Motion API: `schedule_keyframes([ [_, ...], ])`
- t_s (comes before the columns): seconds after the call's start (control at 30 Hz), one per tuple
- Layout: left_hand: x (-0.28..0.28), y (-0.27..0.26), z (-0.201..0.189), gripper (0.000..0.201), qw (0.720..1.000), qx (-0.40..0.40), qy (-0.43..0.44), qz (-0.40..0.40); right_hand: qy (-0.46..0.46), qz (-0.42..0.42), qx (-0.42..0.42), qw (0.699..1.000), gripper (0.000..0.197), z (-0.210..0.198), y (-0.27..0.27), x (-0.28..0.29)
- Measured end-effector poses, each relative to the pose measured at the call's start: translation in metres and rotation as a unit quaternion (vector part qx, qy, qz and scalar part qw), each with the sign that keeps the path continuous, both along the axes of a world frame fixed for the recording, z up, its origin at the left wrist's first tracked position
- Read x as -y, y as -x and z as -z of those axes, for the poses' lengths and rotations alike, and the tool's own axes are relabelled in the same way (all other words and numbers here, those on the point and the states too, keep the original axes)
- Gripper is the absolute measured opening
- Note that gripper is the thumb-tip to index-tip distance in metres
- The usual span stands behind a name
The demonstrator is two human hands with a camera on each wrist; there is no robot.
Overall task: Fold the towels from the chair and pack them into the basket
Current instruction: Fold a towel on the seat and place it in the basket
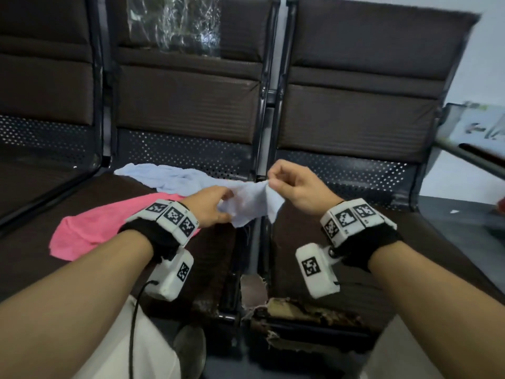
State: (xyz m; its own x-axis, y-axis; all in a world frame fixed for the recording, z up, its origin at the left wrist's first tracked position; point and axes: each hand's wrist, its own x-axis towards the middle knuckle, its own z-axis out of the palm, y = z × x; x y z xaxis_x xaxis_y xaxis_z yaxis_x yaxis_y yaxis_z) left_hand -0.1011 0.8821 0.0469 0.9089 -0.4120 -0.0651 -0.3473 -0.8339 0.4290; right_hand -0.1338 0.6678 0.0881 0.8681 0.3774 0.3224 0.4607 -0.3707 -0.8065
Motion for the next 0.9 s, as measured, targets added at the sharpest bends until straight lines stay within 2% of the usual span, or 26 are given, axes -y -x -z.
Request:
schedule_keyframes([
  [0.13, 0.025, -0.001, -0.003, 0.065, 0.995, 0.052, 0.086, 0.005, -0.152, 0.056, -0.035, 0.986, 0.026, -0.023, 0.013, 0.033],
  [0.17, 0.033, -0.001, -0.004, 0.061, 0.993, 0.066, 0.096, 0.014, -0.18, 0.072, -0.04, 0.98, 0.028, -0.028, 0.015, 0.039],
  [0.27, 0.059, 0.002, -0.01, 0.028, 0.988, 0.13, 0.08, 0.039, -0.255, 0.121, -0.018, 0.959, 0.031, -0.036, 0.018, 0.057],
  [0.37, 0.079, 0.004, -0.019, 0.023, 0.981, 0.148, 0.12, 0.045, -0.339, 0.171, -0.026, 0.925, 0.027, -0.03, 0.017, 0.077],
  [0.43, 0.089, 0.005, -0.028, 0.021, 0.974, 0.157, 0.152, 0.055, -0.315, 0.243, -0.04, 0.917, 0.026, -0.02, 0.011, 0.09],
  [0.53, 0.102, 0.009, -0.046, 0.027, 0.965, 0.154, 0.198, 0.07, -0.198, 0.301, -0.029, 0.933, 0.028, -0.011, 0.002, 0.1],
  [0.6, 0.11, 0.009, -0.055, 0.03, 0.96, 0.147, 0.229, 0.072, -0.101, 0.262, -0.023, 0.959, 0.03, -0.008, 0.005, 0.1],
  [0.67, 0.117, 0.009, -0.06, 0.034, 0.952, 0.142, 0.262, 0.07, -0.013, 0.163, -0.018, 0.986, 0.031, -0.004, 0.011, 0.099],
  [0.73, 0.122, 0.009, -0.059, 0.034, 0.947, 0.128, 0.286, 0.065, 0.069, 0.087, 0.0, 0.994, 0.028, -0.003, 0.018, 0.098],
  [0.8, 0.122, 0.01, -0.055, 0.031, 0.946, 0.116, 0.296, 0.063, 0.057, 0.066, 0.016, 0.996, 0.03, -0.004, 0.021, 0.1],
  [0.9, 0.119, 0.012, -0.045, 0.022, 0.952, 0.085, 0.285, 0.076, -0.069, 0.113, 0.021, 0.991, 0.035, -0.006, 0.024, 0.11],
])
